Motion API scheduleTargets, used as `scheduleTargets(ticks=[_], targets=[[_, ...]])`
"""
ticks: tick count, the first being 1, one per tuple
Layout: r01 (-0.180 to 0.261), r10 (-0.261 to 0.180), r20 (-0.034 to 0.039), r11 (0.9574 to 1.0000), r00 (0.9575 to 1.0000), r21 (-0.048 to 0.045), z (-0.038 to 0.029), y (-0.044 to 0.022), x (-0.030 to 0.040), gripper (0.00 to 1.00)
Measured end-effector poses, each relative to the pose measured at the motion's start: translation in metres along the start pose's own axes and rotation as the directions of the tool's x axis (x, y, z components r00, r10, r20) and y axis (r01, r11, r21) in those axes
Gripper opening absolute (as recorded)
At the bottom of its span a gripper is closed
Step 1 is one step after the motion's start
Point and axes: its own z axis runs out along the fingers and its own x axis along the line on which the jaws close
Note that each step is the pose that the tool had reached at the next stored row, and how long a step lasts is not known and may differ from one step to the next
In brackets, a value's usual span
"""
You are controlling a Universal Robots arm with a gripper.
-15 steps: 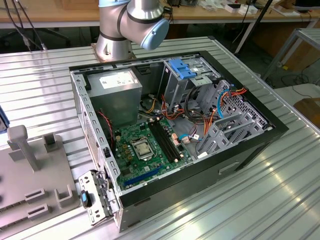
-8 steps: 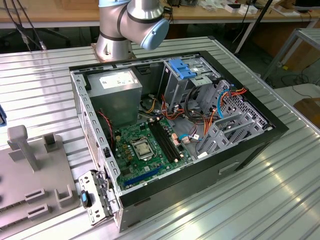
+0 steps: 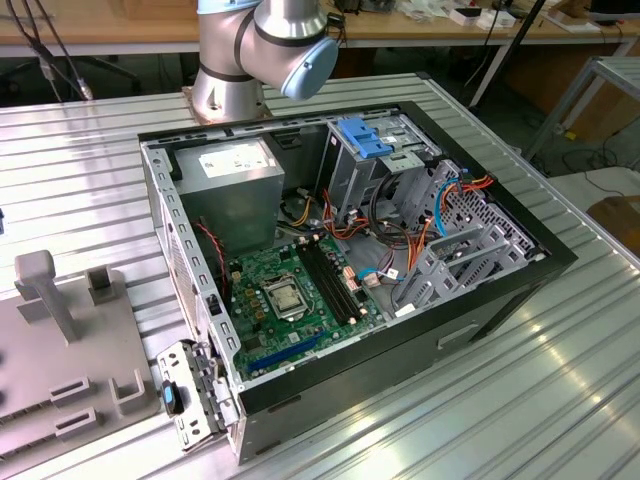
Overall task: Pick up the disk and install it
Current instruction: 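Pick up the disk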
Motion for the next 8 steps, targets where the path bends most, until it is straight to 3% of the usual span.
scheduleTargets(ticks=[5,8], targets=[[0.0,0.0,-0.0001,1.0,1.0,0.0009,-0.0228,-0.0007,0.0001,0.37],[0.0,0.0,-0.0001,1.0,1.0,0.0018,-0.0315,-0.001,0.0001,0.37]])
